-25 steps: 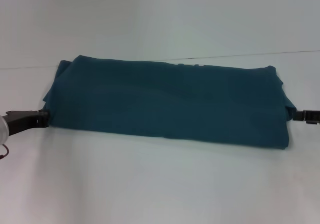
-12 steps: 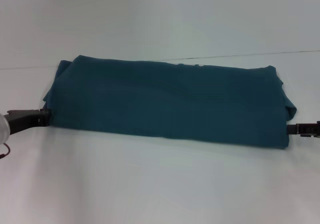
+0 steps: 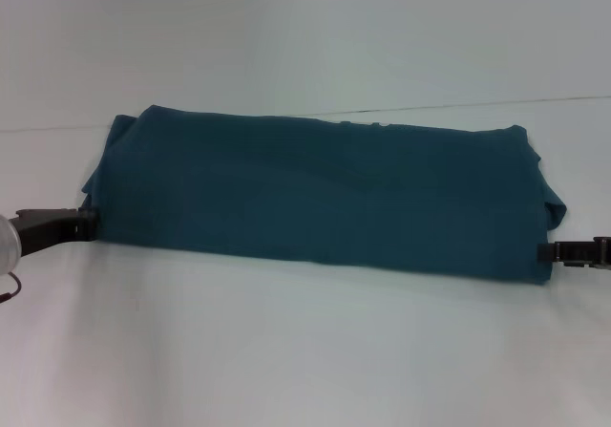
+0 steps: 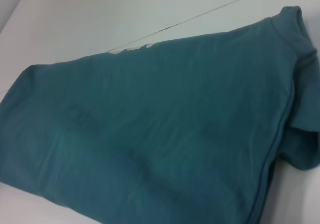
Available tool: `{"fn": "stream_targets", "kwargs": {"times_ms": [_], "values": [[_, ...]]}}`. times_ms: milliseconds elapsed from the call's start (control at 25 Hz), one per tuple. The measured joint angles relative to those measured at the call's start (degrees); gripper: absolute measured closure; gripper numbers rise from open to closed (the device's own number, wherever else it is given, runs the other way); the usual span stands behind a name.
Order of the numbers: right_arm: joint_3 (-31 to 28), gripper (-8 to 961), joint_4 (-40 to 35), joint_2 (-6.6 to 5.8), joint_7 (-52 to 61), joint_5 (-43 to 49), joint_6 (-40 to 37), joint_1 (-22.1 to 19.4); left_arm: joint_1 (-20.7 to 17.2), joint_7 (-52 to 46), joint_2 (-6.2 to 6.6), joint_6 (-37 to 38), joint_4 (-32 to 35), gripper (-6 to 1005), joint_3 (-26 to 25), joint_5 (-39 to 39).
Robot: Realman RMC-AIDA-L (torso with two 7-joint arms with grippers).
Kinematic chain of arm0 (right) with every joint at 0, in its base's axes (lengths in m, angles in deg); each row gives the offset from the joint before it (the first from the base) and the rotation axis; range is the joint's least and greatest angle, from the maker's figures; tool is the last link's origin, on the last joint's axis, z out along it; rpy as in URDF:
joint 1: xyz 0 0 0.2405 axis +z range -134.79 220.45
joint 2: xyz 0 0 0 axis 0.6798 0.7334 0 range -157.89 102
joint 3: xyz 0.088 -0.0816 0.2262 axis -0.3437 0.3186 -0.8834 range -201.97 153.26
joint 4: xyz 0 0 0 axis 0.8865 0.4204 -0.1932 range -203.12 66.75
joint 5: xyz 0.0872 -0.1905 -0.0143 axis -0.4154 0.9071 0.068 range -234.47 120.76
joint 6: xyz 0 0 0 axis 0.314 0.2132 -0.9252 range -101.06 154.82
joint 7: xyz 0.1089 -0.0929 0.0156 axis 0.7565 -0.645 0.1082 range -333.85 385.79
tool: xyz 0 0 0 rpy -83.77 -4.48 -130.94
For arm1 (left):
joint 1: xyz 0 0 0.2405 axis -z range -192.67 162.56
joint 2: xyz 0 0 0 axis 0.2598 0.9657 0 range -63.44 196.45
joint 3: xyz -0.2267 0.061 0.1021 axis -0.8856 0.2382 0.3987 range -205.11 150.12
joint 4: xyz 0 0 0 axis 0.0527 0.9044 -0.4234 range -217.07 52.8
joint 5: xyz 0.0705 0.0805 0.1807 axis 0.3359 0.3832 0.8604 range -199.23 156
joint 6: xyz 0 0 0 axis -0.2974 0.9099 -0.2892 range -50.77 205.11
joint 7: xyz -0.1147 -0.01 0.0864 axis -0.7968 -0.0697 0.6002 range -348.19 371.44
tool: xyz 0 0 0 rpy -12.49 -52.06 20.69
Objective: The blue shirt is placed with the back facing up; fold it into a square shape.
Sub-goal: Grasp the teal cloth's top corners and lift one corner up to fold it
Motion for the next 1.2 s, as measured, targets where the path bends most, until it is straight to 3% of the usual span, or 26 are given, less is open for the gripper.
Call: {"fn": "stream_targets", "kwargs": {"times_ms": [480,760,1040,1200], "values": [[0.01,326,1.27,0.95,0.1,0.0,1.81,1.22,0.0,-0.06,0.02,0.08,0.0,998,0.04,0.0],[2.14,478,4.53,0.69,1.49,0.02,4.07,2.23,-0.09,-0.08,0.08,0.08,0.46,998,0.03,0.0],[2.63,694,4.1,0.68,1.79,0.04,3.5,1.8,-0.33,-0.09,0.09,0.21,0.71,999,0.03,0.0],[2.38,869,3.86,0.59,0.59,-0.17,1.67,1.18,-0.83,-0.17,0.06,1.32,1.36,999,-0.45,0.0]]}}
